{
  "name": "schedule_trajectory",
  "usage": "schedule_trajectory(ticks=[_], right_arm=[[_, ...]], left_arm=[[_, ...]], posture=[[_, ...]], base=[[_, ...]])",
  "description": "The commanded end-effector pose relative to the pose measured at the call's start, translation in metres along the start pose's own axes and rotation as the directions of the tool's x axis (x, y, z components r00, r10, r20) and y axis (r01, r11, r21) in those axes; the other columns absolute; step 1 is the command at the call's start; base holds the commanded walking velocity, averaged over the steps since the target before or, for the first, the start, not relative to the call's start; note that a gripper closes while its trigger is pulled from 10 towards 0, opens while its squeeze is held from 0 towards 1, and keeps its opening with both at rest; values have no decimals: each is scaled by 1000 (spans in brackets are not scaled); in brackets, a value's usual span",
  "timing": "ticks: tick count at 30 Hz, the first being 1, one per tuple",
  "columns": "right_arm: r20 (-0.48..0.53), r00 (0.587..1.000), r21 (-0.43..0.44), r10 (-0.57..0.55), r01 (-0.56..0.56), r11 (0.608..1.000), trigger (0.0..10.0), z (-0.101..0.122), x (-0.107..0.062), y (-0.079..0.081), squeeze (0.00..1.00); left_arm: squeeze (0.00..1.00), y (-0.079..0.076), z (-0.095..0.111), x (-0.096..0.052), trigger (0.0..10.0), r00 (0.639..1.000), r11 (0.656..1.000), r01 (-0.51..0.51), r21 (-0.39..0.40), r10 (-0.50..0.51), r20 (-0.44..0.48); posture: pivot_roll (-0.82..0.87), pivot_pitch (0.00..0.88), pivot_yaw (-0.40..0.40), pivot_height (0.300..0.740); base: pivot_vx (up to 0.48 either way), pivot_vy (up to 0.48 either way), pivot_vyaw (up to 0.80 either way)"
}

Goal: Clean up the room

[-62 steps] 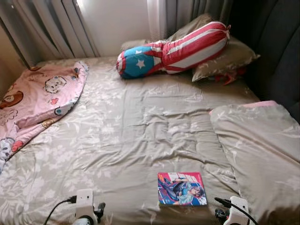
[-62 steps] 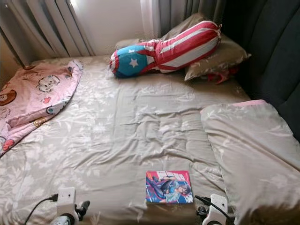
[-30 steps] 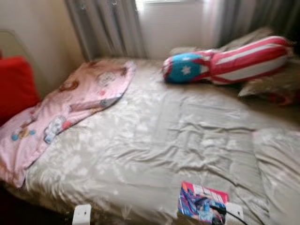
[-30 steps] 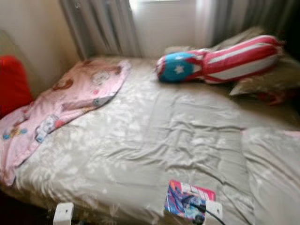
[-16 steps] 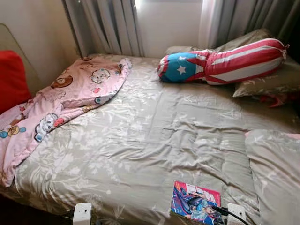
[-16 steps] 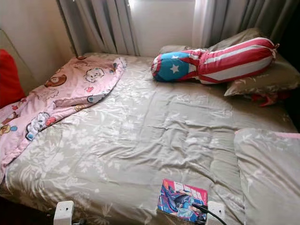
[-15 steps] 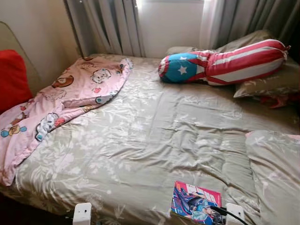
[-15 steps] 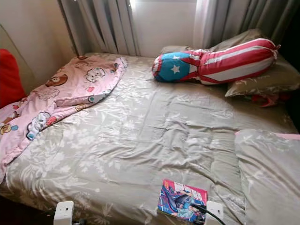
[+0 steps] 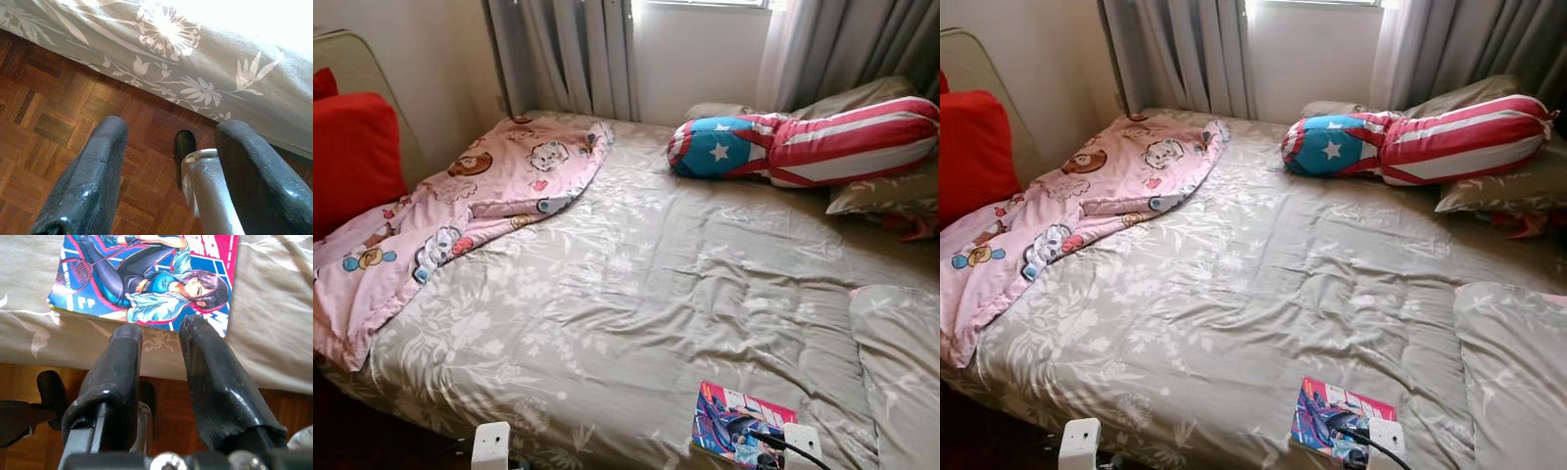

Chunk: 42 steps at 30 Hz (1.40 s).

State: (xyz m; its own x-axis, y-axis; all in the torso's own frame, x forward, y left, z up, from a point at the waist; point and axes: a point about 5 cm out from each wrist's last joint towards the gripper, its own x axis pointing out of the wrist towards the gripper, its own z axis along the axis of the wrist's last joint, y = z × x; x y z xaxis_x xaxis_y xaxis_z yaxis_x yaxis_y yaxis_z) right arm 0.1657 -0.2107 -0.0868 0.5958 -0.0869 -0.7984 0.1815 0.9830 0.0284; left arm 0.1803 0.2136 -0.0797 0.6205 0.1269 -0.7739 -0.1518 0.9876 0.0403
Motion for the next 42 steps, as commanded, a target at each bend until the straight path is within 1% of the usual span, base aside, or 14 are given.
schedule_trajectory(ticks=[1,14,23,42], right_arm=[[-9,1000,1,1,-1,1000,10000,-1,0,2,0],[-19,1000,1,8,-8,1000,10000,-3,1,6,0],[-26,999,-20,24,-25,1000,10000,-3,1,8,0],[-18,999,-12,36,-36,999,10000,-1,2,13,0]], left_arm=[[0,4,-2,0,10000,1000,1000,-6,18,7,-21],[0,7,-2,0,10000,1000,1000,-10,29,10,-22],[0,8,-2,-1,10000,1000,999,-10,33,11,-25],[0,12,0,-1,10000,1000,999,-19,39,20,-21]], posture=[[-158,0,2,740],[-151,0,14,740],[-151,0,14,740],[-127,0,17,740]], base=[[0,334,0],[0,459,0],[0,480,0],[0,480,0]])
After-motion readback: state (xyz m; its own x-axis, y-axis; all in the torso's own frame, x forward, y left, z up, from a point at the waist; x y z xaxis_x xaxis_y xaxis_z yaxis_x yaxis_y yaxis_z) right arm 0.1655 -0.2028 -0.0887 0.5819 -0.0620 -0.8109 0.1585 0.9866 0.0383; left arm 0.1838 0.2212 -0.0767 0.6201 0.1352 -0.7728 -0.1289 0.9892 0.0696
